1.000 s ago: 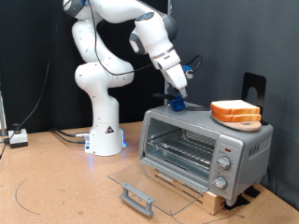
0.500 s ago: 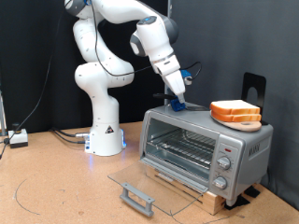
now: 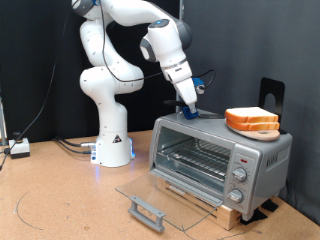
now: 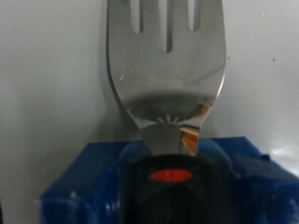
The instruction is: Make a piece of toast with the oven
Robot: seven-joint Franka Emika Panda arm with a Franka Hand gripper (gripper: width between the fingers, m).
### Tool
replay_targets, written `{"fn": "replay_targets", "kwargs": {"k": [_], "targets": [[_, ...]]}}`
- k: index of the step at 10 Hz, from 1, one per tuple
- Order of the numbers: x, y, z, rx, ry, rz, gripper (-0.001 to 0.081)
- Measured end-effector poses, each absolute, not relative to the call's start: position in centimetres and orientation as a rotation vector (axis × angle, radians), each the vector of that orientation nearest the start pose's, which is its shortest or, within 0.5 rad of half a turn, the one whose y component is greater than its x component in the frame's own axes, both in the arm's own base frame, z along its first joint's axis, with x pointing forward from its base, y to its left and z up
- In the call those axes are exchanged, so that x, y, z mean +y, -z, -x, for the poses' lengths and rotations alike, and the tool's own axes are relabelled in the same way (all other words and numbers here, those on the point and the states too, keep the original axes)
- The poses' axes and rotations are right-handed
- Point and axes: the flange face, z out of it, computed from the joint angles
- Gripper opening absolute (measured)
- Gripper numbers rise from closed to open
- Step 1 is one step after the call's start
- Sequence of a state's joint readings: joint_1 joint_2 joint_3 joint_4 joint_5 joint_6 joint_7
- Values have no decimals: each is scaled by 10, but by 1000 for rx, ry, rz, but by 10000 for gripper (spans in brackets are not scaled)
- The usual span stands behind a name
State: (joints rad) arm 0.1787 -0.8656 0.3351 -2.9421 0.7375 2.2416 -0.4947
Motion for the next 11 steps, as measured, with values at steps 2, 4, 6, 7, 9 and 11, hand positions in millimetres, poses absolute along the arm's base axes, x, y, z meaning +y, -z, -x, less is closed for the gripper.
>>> {"fn": "replay_targets", "kwargs": {"k": [2,4,6,7,9,11], "targets": [[150,-381,-263,-666,258,2705,807],[152,-377,-265,-651,253,2704,807],[153,-374,-267,-632,253,2699,807],[153,-373,-267,-631,249,2700,807],[155,-372,-269,-633,251,2703,554],[155,-373,-270,-635,259,2703,426]]}}
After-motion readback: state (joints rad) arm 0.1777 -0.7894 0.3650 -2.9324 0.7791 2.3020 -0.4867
